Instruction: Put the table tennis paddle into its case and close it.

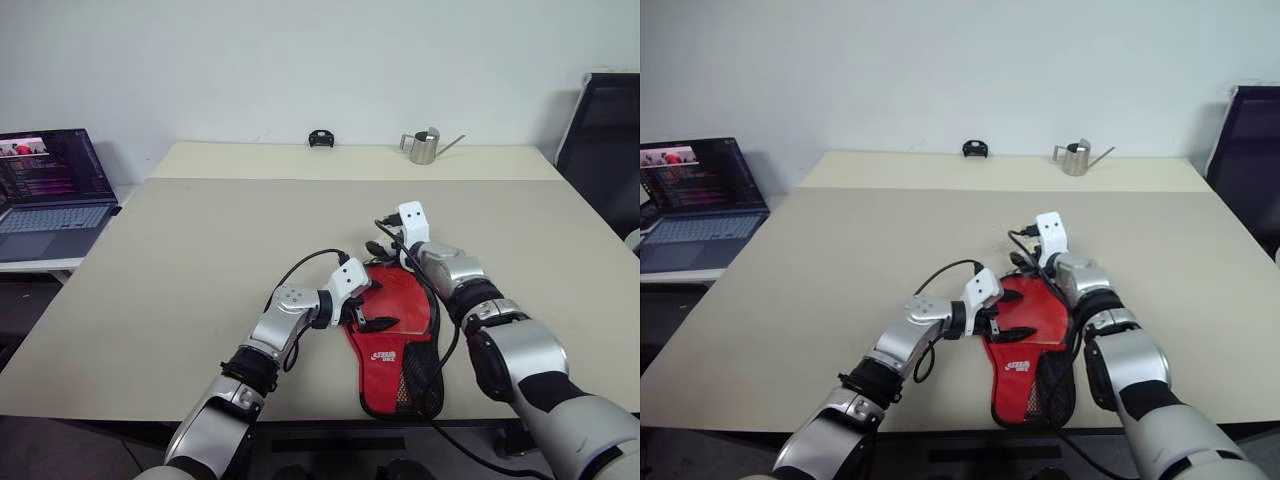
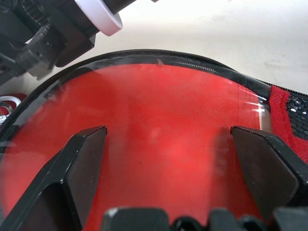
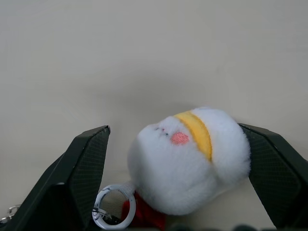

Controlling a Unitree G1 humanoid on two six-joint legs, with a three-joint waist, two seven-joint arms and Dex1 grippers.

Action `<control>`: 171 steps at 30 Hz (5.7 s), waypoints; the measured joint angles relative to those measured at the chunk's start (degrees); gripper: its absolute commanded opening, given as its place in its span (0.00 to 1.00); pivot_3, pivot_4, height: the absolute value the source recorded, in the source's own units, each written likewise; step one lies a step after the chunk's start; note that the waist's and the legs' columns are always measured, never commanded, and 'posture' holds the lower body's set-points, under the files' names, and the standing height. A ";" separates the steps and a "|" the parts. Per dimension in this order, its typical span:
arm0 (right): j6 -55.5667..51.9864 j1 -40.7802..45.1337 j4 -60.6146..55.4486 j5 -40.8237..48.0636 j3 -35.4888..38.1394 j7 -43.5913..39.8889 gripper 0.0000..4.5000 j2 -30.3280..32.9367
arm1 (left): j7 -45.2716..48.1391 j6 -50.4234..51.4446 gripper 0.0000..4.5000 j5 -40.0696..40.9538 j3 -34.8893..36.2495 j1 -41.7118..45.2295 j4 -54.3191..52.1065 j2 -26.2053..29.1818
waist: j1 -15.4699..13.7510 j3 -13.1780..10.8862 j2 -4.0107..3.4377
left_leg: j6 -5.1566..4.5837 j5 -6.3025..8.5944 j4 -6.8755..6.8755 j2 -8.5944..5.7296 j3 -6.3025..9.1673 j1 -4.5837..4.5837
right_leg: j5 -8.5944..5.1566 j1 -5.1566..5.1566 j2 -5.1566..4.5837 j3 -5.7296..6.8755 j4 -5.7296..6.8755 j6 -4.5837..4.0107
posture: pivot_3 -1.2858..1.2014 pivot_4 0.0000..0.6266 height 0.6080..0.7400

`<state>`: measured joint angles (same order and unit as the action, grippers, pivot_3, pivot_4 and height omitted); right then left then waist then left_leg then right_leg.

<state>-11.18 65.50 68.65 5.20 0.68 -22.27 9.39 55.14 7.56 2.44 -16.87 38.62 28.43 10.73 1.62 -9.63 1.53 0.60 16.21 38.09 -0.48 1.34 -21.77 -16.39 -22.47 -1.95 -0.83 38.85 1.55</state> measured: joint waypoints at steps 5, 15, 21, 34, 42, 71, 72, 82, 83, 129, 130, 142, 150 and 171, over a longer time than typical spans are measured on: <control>2.89 0.00 0.43 -4.38 -2.51 1.17 1.00 -0.47 | -0.31 -0.02 0.99 0.00 0.00 -0.06 -0.09 0.04 | 0.03 0.01 -0.01 | 0.00 0.00 0.00 0.00 0.00 0.00 | 0.00 0.00 0.00 0.00 0.01 0.00 | 0.52 0.24 1.00; 5.15 0.00 0.85 -10.22 -5.23 2.27 0.25 -0.83 | -0.65 -0.48 1.00 -0.15 -0.09 -0.06 0.21 -0.04 | 0.03 0.08 -0.12 | 0.01 0.00 0.01 0.00 0.00 0.01 | 0.00 0.01 0.00 0.00 0.02 0.00 | 0.52 0.24 1.00; 5.16 0.06 1.04 -10.84 -5.20 2.24 0.04 -1.07 | -0.63 -0.63 1.00 -0.33 -0.14 0.19 0.70 -0.04 | 0.03 0.09 -0.13 | 0.01 0.00 0.01 -0.01 0.00 0.09 | 0.00 0.08 0.00 0.00 0.03 0.00 | 0.52 0.24 1.00; 5.21 0.40 1.45 -10.86 -4.90 1.99 0.03 -1.53 | -0.71 -1.91 1.00 -0.81 -0.20 0.77 2.82 -0.39 | 0.02 0.11 -0.14 | 0.01 0.00 0.02 -0.02 0.00 0.22 | 0.00 0.20 -0.02 0.00 0.05 0.00 | 0.52 0.24 1.00; 5.27 0.20 -0.76 -11.43 -5.24 -0.80 0.03 3.24 | -0.74 -3.75 1.00 -1.00 -0.80 3.11 6.85 -1.55 | -0.37 0.11 -0.14 | -0.01 -0.01 0.06 -0.16 0.04 0.21 | 0.00 0.25 -0.15 0.03 0.04 0.01 | 0.52 0.24 1.00; -29.78 -39.34 -72.60 -4.91 -5.98 -26.91 0.03 37.26 | 0.63 -7.73 1.00 -1.32 -1.64 6.79 14.24 -3.92 | -2.10 0.30 -0.43 | -0.06 0.00 0.04 -0.22 0.26 0.03 | -0.03 0.31 -0.09 0.27 -0.27 0.06 | 0.52 0.24 1.00; -31.00 -40.36 -74.75 -4.06 -5.87 -27.81 0.03 38.38 | 0.63 -7.90 1.00 -1.32 -1.64 6.78 14.35 -3.96 | -2.15 0.30 -0.42 | -0.06 0.00 0.04 -0.22 0.27 0.03 | -0.03 0.33 -0.09 0.28 -0.28 0.06 | 0.52 0.24 1.00; -38.22 -49.87 -89.99 1.76 -3.93 -32.25 0.03 46.96 | 0.69 -8.14 1.00 -1.40 -1.66 7.00 14.88 -4.25 | -2.34 0.32 -0.40 | -0.05 0.00 0.04 -0.23 0.33 0.02 | -0.05 0.36 -0.09 0.33 -0.34 0.09 | 0.52 0.24 1.00; -38.51 -50.87 -91.17 2.43 -3.57 -32.69 0.03 47.74 | 0.69 -8.14 1.00 -1.40 -1.65 6.99 14.89 -4.33 | -2.39 0.32 -0.39 | -0.05 0.00 0.04 -0.23 0.35 0.02 | -0.05 0.37 -0.09 0.36 -0.35 0.11 | 0.52 0.24 1.00; -47.35 -68.97 -111.41 30.87 15.72 -40.94 0.54 58.82 | 0.22 -7.99 1.00 -2.78 -2.96 7.05 15.10 -6.51 | -3.66 0.55 -0.40 | -0.29 0.15 0.08 -0.95 1.62 0.01 | -0.38 1.41 -0.86 1.62 -1.16 0.58 | 0.52 0.24 1.00; -48.56 -67.45 -111.30 33.11 16.64 -40.96 0.54 58.70 | 0.21 -7.94 1.00 -2.78 -2.91 7.04 15.08 -6.49 | -3.58 0.56 -0.41 | -0.30 0.15 0.09 -0.96 1.61 0.01 | -0.38 1.41 -0.88 1.62 -1.16 0.58 | 0.52 0.24 1.00; -48.50 -53.26 -97.47 33.17 10.30 -31.15 0.91 53.42 | 0.09 -2.76 1.00 -1.48 -0.23 5.68 10.20 -5.50 | -2.67 0.50 -0.36 | -0.31 0.14 0.06 -0.97 1.54 -0.06 | -0.37 1.18 -0.92 1.52 -0.97 0.56 | 0.52 0.24 1.00; -42.38 -42.06 -83.44 23.10 1.17 -19.98 1.00 38.70 | 3.99 6.00 1.00 6.40 6.28 4.43 0.30 -0.19 | -1.49 0.27 -0.46 | -0.03 -0.03 0.03 -0.95 1.47 -0.44 | -0.40 0.71 -0.91 1.45 -0.85 0.48 | 0.52 0.24 1.00; -35.04 -32.81 -54.61 16.32 -0.98 -17.02 0.73 23.78 | 5.50 11.85 1.00 10.43 9.63 -1.27 -10.03 7.61 | -1.48 0.30 -0.51 | -0.02 -0.04 0.34 -0.97 1.45 -0.98 | -0.39 0.22 -0.93 1.46 -0.60 0.45 | 0.52 0.24 1.00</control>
<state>-46.22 32.69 14.04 21.52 -0.30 -39.28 33.17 60.64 19.41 12.87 -7.24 37.35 18.40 18.34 0.13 -9.33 1.02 0.58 16.17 38.43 -1.45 2.79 -22.75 -16.78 -22.25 -2.88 0.63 38.25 2.00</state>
